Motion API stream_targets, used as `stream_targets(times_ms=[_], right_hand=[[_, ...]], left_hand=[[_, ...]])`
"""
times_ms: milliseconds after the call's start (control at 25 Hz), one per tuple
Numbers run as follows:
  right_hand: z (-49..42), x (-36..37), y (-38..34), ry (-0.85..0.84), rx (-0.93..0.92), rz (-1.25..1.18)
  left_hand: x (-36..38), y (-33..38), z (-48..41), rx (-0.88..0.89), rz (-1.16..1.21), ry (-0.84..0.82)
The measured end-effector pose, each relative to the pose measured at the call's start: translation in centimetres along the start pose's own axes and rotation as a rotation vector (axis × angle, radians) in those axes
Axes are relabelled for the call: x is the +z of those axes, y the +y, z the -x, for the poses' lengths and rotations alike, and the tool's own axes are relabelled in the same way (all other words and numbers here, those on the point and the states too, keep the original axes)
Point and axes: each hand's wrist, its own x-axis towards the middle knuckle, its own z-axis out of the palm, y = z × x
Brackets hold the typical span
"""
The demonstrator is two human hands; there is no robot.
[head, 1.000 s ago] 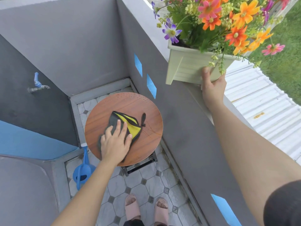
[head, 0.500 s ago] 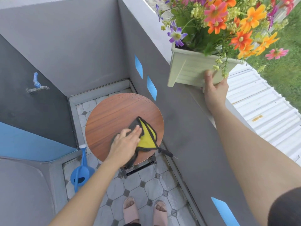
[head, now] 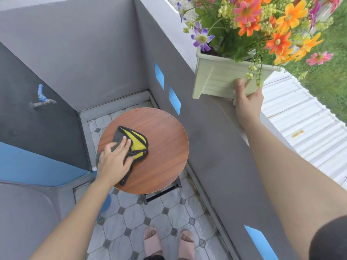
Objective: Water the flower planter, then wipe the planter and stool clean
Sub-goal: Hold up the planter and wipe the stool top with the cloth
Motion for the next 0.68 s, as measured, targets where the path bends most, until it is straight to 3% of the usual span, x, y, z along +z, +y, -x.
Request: stream_targets(times_ms=[160,400,680], right_hand=[[-0.1,-0.1,0.2,-0.024,-0.008,0.019],[0.0,0.0,0.1,-0.014,0.014,-0.004],[-0.4,0.1,0.5,-0.025,0.039,0.010]], left_hand=[[1.4,4.2,2.3,0.239,-0.056,-0.048],[2.7,11.0,0.2,0.423,-0.087,-0.092],[2.6,14.4,-7.5,0.185,-0.042,-0.069]])
